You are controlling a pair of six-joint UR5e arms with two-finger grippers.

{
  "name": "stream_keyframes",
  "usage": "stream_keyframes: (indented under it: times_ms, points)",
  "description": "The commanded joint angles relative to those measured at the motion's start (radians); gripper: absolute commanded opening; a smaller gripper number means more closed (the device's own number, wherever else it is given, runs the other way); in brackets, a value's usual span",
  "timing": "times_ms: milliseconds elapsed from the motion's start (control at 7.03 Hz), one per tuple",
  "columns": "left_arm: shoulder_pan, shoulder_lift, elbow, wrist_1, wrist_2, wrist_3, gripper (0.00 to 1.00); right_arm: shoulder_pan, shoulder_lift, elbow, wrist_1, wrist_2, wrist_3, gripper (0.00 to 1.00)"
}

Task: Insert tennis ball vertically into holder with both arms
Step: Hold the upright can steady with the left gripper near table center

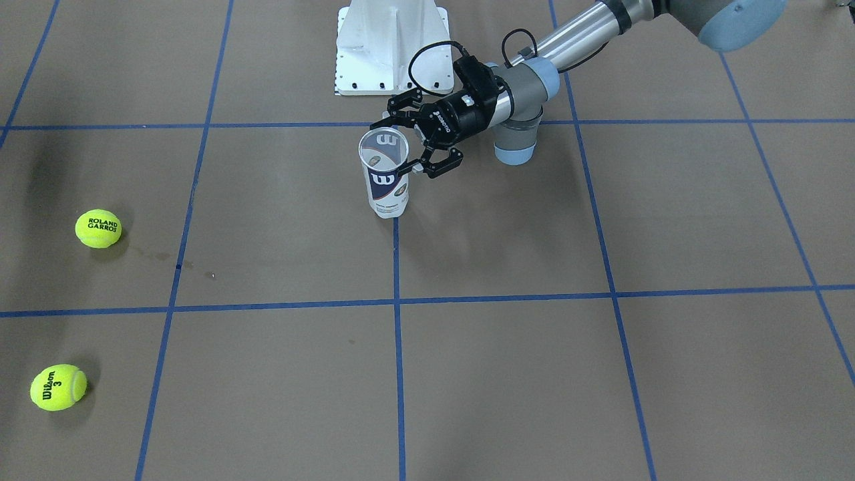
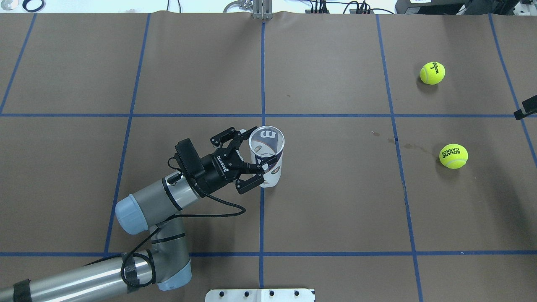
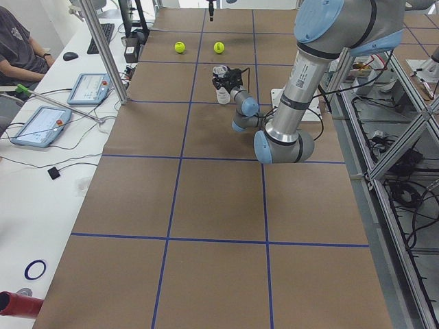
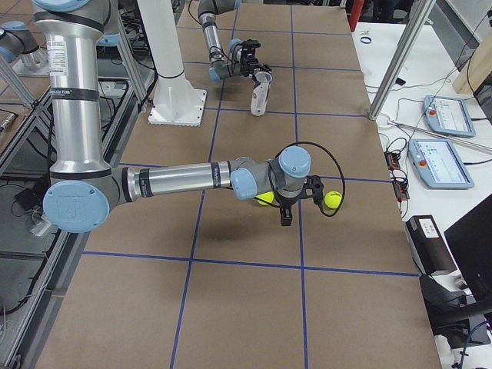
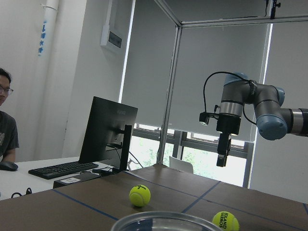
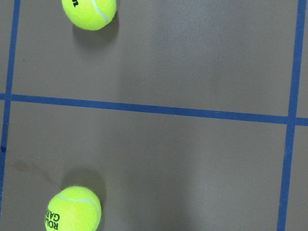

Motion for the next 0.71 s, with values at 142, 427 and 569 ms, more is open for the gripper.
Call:
stream_keyframes:
  times_ms: [142, 427, 569]
  points:
    - [0.002, 0.021, -0.012, 0.004, 0.029, -0.004, 1.00, -0.002, 0.002, 0.000, 0.000, 0.002, 0.000, 1.00]
    - [0.002, 0.025, -0.010, 0.007, 0.027, 0.005, 1.00, -0.002, 0.005, 0.000, 0.000, 0.002, 0.000, 1.00]
    - [0.007, 0.022, -0.012, 0.008, 0.027, 0.005, 1.00, -0.002, 0.006, 0.000, 0.000, 0.002, 0.000, 1.00]
